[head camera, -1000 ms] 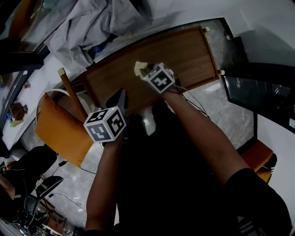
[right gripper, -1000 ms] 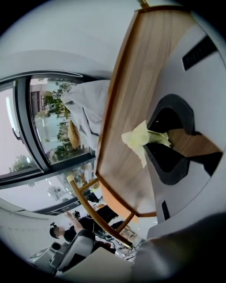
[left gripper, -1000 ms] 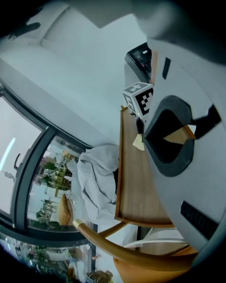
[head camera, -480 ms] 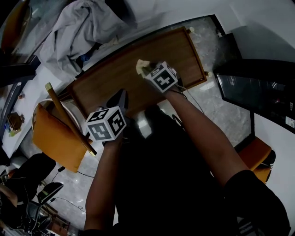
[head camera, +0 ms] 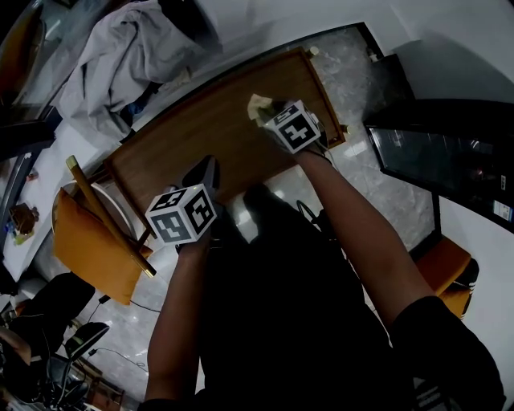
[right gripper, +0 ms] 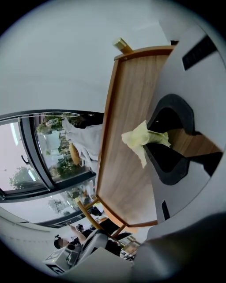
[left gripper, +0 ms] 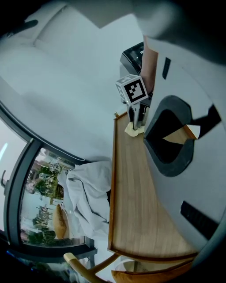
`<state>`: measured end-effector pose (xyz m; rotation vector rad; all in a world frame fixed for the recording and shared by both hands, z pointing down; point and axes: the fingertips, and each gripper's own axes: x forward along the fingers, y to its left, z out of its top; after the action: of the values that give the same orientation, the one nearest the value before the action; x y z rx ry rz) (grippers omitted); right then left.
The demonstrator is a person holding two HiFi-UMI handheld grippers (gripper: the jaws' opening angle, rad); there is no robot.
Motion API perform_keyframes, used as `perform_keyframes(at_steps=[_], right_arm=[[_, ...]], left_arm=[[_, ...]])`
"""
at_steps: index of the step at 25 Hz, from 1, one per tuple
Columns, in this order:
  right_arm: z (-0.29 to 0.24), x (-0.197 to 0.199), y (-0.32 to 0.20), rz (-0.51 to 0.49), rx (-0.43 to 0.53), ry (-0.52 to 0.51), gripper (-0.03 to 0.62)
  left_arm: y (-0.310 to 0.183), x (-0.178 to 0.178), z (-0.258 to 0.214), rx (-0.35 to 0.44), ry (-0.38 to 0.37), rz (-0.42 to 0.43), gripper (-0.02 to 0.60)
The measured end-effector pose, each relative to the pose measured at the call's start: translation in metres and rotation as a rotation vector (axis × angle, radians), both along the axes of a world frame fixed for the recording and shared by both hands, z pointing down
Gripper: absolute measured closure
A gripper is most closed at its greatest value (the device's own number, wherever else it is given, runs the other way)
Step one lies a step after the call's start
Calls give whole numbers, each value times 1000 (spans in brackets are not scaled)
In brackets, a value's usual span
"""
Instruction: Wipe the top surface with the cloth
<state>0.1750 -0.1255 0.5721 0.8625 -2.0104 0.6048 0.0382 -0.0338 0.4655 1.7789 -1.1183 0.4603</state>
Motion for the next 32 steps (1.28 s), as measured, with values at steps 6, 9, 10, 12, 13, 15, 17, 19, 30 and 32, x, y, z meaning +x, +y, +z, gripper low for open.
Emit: perform_keyframes(at_steps=[6, 9, 10, 12, 13, 15, 17, 19, 30, 32], right_arm=[[-2, 42, -12, 77, 2, 57, 513], [-4, 61, -17, 110, 2, 94, 513], [-5, 67, -20, 119, 7, 101, 513], [-9, 76, -29, 132, 34, 117, 513], [-11, 82, -32, 139, 44, 129, 513], [-13, 97, -32, 159, 37, 167, 513], [-12, 111, -31, 167, 31, 209, 513], [-13, 122, -33, 172, 39, 250, 513], [-26, 135, -33, 141, 43, 318, 514], [-38, 115, -32, 150, 66, 261, 514]], left_arm=[[0, 14, -1, 2, -2, 8, 569], [0, 19, -1, 3, -1, 15, 569], [-1, 22, -2, 4, -1, 18, 569], [-2, 26, -3, 9, 0, 22, 569], [-3, 28, -5, 12, 0, 24, 569], [-4, 31, -8, 21, 0, 27, 569], [-4, 34, -10, 28, 1, 33, 569], [-4, 35, -11, 32, 3, 36, 569], [14, 1, -22, 53, 2, -1, 569], [18, -14, -24, 55, 9, -22, 569]])
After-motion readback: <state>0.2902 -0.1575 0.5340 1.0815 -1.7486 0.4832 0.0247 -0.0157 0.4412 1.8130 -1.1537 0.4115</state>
